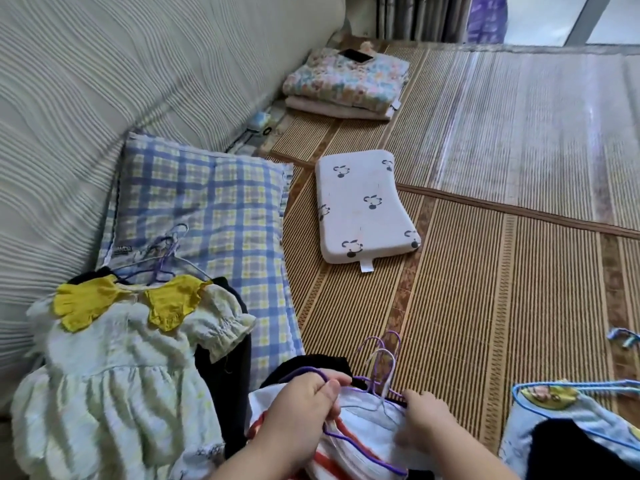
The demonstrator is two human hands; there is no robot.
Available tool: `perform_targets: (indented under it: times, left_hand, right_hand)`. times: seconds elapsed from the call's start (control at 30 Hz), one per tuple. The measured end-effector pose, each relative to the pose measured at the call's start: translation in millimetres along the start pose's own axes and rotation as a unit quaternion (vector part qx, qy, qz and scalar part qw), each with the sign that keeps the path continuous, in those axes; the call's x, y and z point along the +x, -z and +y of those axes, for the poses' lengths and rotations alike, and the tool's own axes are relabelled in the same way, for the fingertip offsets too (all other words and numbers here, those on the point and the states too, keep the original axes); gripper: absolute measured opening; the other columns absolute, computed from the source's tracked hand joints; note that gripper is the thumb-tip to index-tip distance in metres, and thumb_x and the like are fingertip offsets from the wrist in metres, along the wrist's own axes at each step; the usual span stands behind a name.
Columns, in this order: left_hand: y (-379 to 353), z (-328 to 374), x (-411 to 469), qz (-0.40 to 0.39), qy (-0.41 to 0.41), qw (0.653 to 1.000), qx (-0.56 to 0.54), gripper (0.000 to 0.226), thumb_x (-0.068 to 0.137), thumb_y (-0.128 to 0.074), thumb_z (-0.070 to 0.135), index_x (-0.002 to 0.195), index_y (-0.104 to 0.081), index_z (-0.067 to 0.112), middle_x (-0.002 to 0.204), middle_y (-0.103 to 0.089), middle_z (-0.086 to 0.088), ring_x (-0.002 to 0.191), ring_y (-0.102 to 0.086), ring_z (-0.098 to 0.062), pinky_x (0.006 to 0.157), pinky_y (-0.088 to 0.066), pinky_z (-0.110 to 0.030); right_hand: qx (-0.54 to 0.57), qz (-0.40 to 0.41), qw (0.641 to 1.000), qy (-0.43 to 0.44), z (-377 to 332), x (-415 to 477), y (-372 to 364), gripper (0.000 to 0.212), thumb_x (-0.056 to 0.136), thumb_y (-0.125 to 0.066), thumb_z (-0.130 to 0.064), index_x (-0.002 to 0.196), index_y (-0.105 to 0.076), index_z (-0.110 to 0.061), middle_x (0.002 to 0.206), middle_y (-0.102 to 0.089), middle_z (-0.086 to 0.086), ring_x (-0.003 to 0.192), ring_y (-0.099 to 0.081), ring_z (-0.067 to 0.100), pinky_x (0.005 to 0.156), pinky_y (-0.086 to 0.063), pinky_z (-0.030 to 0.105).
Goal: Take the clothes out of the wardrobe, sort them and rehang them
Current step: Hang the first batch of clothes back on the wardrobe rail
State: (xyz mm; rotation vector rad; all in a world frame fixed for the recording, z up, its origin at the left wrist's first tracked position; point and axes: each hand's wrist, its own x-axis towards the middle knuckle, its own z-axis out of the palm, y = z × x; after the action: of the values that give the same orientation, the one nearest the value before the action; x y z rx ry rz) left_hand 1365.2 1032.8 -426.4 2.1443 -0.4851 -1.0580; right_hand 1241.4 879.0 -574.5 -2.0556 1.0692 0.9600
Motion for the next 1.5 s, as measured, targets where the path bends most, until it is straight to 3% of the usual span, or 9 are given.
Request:
perform_targets:
  times: [0.1, 0.17, 0.53, 0.87, 0.97, 1.1, 1.27, 1.37, 1.5]
  left_hand:
    - [1.1, -2.8, -16.4, 0.0, -0.006, 1.0, -0.004, 0.037, 0.097, -0.048, 0.02, 0.067, -0.065, 0.033, 0.087, -0.072, 0.011, 0.082, -0.062, 0.005, 0.072, -0.043, -0.005]
    - [-0.4, -4.3, -30.4, 0.015, -0.012, 1.0, -0.003, 0.04, 0.096, -0.049, 0.017, 0.064, -0.065, 0.035, 0.086, -0.071, 0.013, 0.084, -0.059, 0.013, 0.072, -0.039, -0.001]
    - [29.2, 35.9, -147.4, 0.221, -0.048, 0.969, -0.096, 0.023, 0.097, -0.049, 0.02, 0.09, -0.064, 0.036, 0.079, -0.071, 0.004, 0.08, -0.066, -0.012, 0.082, -0.052, -0.038]
    - [58.4, 89.8, -370.5, 0.349, -0.117, 0.93, 0.001, 0.033, 0.099, -0.044, 0.029, 0.127, -0.055, 0.016, 0.126, -0.059, 0.003, 0.119, -0.052, -0.018, 0.08, -0.033, -0.019]
    - [72.6, 102.8, -433.7, 0.413, -0.155, 0.896, -0.048, 0.034, 0.099, -0.043, 0.026, 0.128, -0.053, 0.01, 0.132, -0.056, -0.004, 0.123, -0.049, -0.02, 0.082, -0.03, -0.015]
    - [91.8, 126.9, -505.1, 0.501, -0.208, 0.836, -0.077, 0.022, 0.099, -0.043, 0.027, 0.1, -0.058, 0.011, 0.1, -0.063, -0.008, 0.103, -0.058, -0.029, 0.075, -0.035, -0.026]
    - [105.7, 153.5, -581.7, 0.547, -0.32, 0.767, -0.098, 0.018, 0.097, -0.048, 0.023, 0.112, -0.056, 0.017, 0.103, -0.058, 0.009, 0.097, -0.053, -0.006, 0.078, -0.036, -0.01]
    - [114.2, 162.3, -616.8, 0.576, -0.325, 0.747, -0.067, 0.014, 0.094, -0.052, 0.028, 0.083, -0.053, 0.021, 0.075, -0.057, 0.01, 0.075, -0.054, -0.014, 0.07, -0.039, -0.028]
    - [117.4, 164.3, -652.5, 0.625, -0.307, 0.717, -0.035, 0.016, 0.091, -0.057, 0.026, 0.092, -0.062, 0.011, 0.082, -0.065, 0.0, 0.081, -0.06, -0.02, 0.075, -0.045, -0.032]
  right_hand:
    - [0.053, -0.016, 0.998, 0.025, -7.0, -20.5, 5.9, 0.021, 0.07, -0.066, -0.032, 0.088, -0.061, -0.024, 0.095, -0.065, -0.005, 0.095, -0.063, 0.014, 0.072, -0.045, 0.018]
    - [0.121, -0.012, 0.991, 0.053, -7.4, -40.4, 7.0, 0.01, 0.069, -0.066, -0.026, 0.073, -0.057, -0.023, 0.079, -0.063, -0.007, 0.079, -0.062, 0.01, 0.064, -0.045, 0.018]
    - [0.244, 0.042, 0.942, 0.226, -43.7, -205.8, 35.2, 0.01, 0.067, -0.059, -0.012, 0.065, -0.054, -0.02, 0.064, -0.057, -0.01, 0.052, -0.054, 0.0, 0.046, -0.039, 0.015]
    - [0.176, 0.108, 0.895, 0.397, -76.6, -427.5, 17.5, 0.018, 0.066, -0.062, -0.012, 0.064, -0.061, -0.029, 0.053, -0.057, -0.015, 0.047, -0.049, -0.003, 0.045, -0.039, 0.014]
    - [0.135, 0.135, 0.879, 0.438, -90.7, -498.8, 22.2, 0.019, 0.069, -0.06, -0.01, 0.062, -0.059, -0.028, 0.048, -0.054, -0.015, 0.043, -0.046, -0.002, 0.04, -0.035, 0.012]
    - [0.098, 0.191, 0.849, 0.483, -104.8, -582.3, 38.2, 0.009, 0.069, -0.065, -0.014, 0.072, -0.061, -0.021, 0.059, -0.052, -0.01, 0.054, -0.046, 0.006, 0.045, -0.035, 0.017]
    - [0.08, 0.24, 0.793, 0.554, -118.5, -678.1, 45.3, 0.008, 0.069, -0.07, -0.013, 0.07, -0.063, -0.016, 0.054, -0.048, -0.011, 0.046, -0.039, 0.001, 0.044, -0.032, 0.016]
    - [0.065, 0.232, 0.766, 0.597, -120.1, -717.6, 35.9, 0.018, 0.073, -0.069, -0.018, 0.062, -0.056, -0.021, 0.047, -0.044, -0.013, 0.041, -0.035, -0.001, 0.042, -0.029, 0.012]
    - [0.048, 0.204, 0.744, 0.634, -120.8, -747.8, 18.8, 0.03, 0.079, -0.07, -0.032, 0.061, -0.051, -0.019, 0.055, -0.042, -0.009, 0.053, -0.034, 0.007, 0.052, -0.029, 0.024]
